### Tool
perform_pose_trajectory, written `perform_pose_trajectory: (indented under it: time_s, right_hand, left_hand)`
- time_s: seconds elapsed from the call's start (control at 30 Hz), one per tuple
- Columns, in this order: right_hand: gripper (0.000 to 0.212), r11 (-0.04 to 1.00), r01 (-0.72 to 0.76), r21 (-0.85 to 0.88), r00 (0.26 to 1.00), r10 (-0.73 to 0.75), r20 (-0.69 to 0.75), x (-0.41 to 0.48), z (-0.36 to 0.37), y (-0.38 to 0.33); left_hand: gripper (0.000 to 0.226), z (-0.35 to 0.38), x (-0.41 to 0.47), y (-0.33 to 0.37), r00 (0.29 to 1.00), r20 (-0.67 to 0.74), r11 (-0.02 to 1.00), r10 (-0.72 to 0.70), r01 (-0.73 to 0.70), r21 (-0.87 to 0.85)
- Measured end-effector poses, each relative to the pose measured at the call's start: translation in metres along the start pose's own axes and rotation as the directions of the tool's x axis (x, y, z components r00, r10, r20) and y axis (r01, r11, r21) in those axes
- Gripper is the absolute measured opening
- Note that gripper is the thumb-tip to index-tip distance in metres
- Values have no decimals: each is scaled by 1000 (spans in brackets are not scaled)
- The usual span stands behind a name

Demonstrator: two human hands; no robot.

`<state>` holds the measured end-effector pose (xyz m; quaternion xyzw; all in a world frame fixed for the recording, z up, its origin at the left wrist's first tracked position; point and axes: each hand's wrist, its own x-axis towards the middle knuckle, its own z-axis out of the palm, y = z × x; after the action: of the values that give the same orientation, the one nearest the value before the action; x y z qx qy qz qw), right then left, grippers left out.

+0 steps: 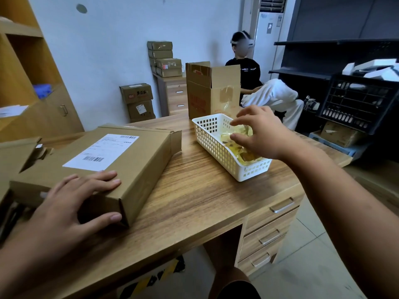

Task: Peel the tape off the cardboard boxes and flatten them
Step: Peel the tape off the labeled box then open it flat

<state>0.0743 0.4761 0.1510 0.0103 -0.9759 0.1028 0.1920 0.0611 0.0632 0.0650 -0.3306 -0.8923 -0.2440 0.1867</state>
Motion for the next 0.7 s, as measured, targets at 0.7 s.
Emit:
perform_pose_trajectory:
  time_s: [0.7]
  right_hand:
    - [67, 800, 461, 383, 870, -493, -18, -53, 109, -147]
  left_hand:
    - [65, 4, 0, 23, 998, -37, 993, -55, 59, 102]
